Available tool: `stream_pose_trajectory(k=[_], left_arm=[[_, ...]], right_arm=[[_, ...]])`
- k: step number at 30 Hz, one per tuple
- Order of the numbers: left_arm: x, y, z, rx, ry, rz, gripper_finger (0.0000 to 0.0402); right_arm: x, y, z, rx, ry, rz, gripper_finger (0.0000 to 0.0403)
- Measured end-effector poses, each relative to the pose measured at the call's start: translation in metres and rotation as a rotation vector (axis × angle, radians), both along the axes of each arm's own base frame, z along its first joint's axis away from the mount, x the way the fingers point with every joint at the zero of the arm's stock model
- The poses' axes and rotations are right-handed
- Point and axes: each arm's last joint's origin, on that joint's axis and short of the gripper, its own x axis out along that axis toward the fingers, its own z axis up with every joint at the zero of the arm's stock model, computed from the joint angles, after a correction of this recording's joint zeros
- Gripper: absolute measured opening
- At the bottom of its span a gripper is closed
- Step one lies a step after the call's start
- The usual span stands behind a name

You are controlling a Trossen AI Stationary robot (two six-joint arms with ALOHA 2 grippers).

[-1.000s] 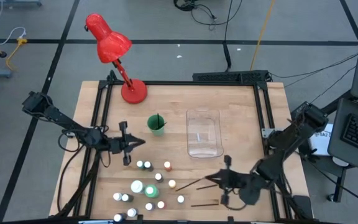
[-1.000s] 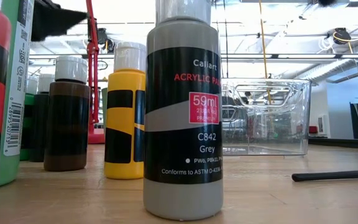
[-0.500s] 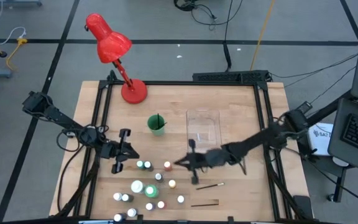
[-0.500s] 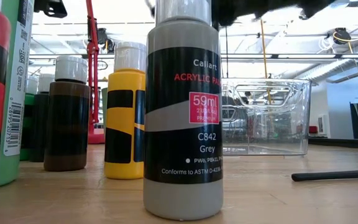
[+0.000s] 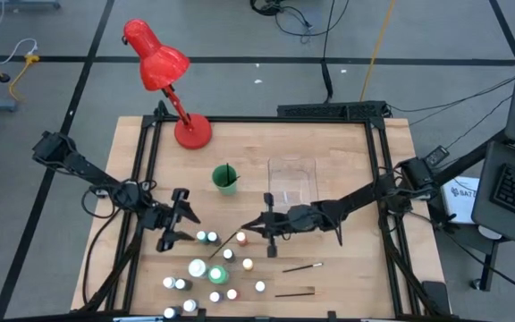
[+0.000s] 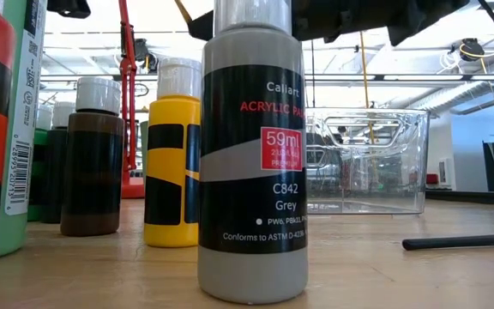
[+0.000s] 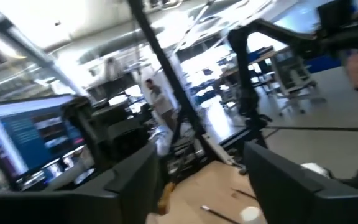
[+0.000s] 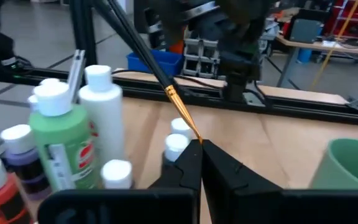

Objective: Pick & Place Paint Supplies
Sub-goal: Put the gold paintbrush into the green cup

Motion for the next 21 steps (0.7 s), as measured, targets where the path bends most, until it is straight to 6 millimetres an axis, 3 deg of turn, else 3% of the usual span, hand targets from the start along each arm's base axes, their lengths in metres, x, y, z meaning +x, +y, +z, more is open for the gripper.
stream_pose_trajectory(k=[4, 9, 21], left_arm=[[0.001, -0.002, -0.001, 0.018, -0.009, -0.037, 0.0289], [0.011, -0.007, 0.000, 0.029, 0.013, -0.050, 0.0311], [0.035, -0.021, 0.005, 0.052, 0.045, -0.085, 0.0272]], right_arm=[[0.006, 0.000, 0.004, -0.003, 0.019, -0.027, 0.0000], [0.019, 0.001, 0.008, -0.036, 0.041, -0.081, 0.0000], [0.030, -0.006, 0.002, -0.029, 0.088, -0.113, 0.0000]])
